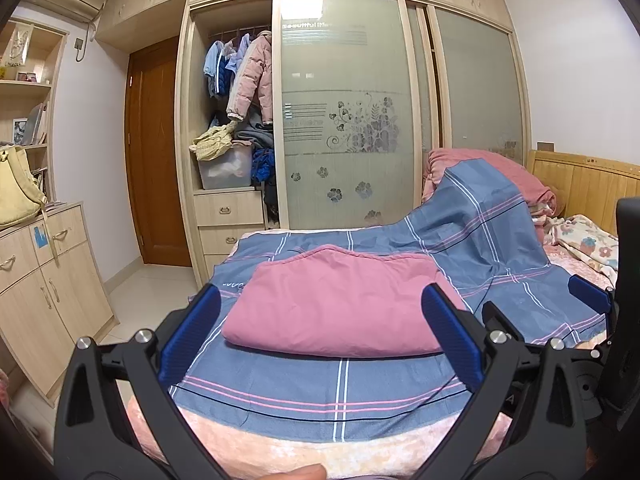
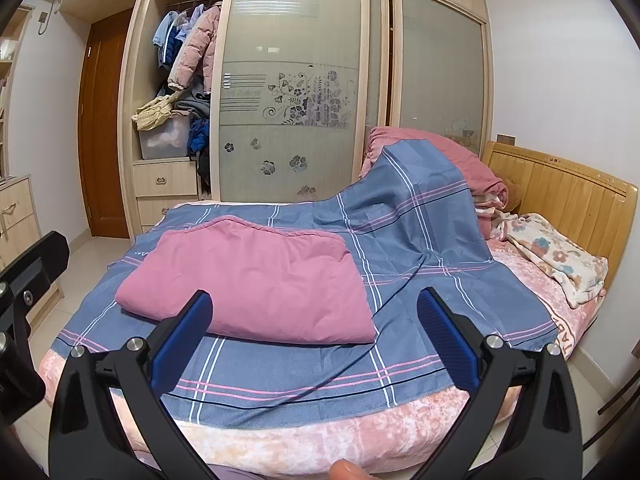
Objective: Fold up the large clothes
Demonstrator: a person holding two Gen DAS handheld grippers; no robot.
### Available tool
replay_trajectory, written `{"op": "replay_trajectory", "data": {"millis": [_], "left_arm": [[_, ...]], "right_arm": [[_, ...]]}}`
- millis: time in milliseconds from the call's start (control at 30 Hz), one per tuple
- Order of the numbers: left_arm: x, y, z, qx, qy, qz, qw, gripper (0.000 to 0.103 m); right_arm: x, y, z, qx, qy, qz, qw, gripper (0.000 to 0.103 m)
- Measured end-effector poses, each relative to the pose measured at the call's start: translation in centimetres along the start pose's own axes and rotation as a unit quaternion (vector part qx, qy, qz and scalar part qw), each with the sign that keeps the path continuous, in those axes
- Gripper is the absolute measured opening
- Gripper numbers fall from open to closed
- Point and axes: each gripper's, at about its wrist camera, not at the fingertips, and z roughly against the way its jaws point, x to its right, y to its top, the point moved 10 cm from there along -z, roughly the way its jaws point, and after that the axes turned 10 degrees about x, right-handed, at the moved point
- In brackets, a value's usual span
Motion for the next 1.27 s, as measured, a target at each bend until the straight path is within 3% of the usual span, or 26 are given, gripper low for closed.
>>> {"op": "replay_trajectory", "data": {"millis": [700, 1267], "left_arm": [[0.8, -0.9, -0.9, -0.007, 0.006, -0.017, 0.9998, 0.101], [1.8, -2.5, -3.2, -0.025, -0.005, -0.022, 0.9994, 0.101]], "right_arm": [[0.8, -0.6, -0.7, -0.009, 0.000, 0.000, 1.000, 0.102], [1.7, -2.8, -3.8, -0.038, -0.002, -0.004, 0.999, 0.102]]}}
